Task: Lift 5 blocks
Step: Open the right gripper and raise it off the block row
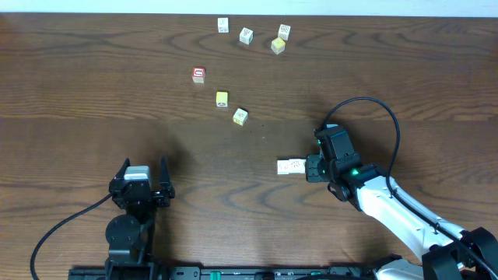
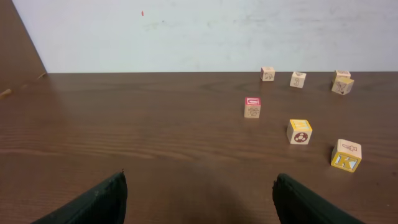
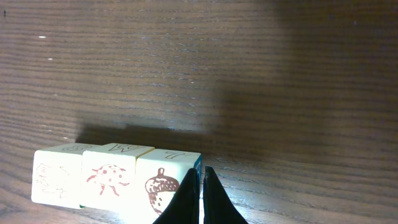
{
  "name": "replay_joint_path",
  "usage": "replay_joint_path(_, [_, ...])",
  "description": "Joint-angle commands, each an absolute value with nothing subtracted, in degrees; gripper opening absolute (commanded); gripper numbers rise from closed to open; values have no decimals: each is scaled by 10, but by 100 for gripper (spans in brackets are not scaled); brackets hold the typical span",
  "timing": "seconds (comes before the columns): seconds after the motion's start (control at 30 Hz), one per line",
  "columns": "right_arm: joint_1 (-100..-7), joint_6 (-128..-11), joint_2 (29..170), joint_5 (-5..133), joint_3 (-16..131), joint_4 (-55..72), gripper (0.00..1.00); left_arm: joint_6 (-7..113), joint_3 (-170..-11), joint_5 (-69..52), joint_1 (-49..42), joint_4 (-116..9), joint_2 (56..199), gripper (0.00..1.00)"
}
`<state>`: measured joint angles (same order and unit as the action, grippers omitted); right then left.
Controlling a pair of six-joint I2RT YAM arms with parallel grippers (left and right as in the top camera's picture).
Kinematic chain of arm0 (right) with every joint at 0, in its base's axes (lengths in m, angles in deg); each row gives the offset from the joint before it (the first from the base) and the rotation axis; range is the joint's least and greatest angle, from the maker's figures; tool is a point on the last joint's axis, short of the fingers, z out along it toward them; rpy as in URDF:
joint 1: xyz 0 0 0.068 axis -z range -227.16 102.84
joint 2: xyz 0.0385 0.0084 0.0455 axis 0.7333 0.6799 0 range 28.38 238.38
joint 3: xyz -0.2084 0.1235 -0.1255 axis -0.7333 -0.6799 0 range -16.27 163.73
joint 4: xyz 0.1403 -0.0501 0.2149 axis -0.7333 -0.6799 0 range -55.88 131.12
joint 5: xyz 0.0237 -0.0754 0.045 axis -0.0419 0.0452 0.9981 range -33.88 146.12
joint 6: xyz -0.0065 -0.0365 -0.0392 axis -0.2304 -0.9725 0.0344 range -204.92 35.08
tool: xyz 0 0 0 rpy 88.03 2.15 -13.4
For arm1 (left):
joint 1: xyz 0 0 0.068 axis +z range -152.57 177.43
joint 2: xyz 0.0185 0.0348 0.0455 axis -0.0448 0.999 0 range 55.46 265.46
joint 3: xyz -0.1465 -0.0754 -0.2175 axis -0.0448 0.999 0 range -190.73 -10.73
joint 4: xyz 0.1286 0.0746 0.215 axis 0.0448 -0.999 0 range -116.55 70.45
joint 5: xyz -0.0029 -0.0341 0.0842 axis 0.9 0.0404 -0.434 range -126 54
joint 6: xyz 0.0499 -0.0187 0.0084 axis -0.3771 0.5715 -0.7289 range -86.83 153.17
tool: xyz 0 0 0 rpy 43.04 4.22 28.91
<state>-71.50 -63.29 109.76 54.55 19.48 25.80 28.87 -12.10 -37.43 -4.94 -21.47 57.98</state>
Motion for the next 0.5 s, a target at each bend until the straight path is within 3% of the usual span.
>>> replay_joint_path(0.0, [-713, -643, 1101, 551, 205, 258, 2, 293, -110, -381, -52, -236, 579, 75])
replay_joint_path(0.2, [-711, -619, 1101, 484, 205, 249, 19, 293, -110, -381, -52, -236, 579, 75])
replay_joint_path(0.47, [-685, -616, 1100, 469, 217, 234, 9, 293, -110, -381, -52, -236, 579, 75])
